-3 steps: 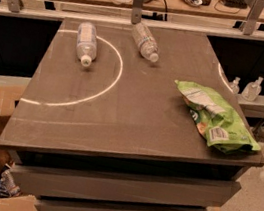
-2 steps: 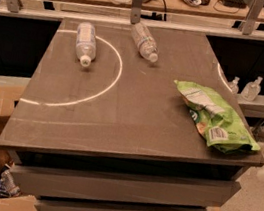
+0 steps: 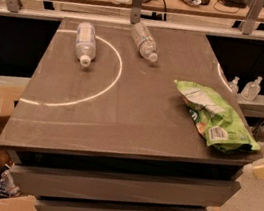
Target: Move green rice chip bag near water bottle
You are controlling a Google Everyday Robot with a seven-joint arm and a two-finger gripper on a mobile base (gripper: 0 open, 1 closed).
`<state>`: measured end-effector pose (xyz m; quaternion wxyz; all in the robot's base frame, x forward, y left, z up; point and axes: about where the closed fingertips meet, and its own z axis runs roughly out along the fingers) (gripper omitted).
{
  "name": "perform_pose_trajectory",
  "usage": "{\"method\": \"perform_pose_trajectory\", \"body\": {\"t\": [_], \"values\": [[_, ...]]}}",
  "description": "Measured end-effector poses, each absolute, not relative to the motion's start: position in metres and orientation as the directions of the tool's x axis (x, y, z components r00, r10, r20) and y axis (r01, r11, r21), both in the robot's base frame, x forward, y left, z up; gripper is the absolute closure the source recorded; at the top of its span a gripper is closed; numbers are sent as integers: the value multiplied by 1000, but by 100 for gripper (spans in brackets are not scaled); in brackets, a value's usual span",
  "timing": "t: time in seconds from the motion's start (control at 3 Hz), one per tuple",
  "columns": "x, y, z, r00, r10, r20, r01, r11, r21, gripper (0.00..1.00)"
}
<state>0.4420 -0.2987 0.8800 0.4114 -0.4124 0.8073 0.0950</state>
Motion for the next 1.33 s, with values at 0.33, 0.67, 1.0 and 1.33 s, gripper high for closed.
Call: {"method": "perform_pose_trajectory", "body": {"t": [0.33, 0.67, 1.0, 1.33], "values": [[449, -286, 872, -313, -560, -767, -756, 636, -156, 0], [452, -275, 864, -310, -540, -782, -768, 627, -128, 18], [455, -267, 861, -299, -526, -796, -781, 614, -112, 42], [454, -264, 861, -294, -520, -802, -786, 609, -107, 65]]}}
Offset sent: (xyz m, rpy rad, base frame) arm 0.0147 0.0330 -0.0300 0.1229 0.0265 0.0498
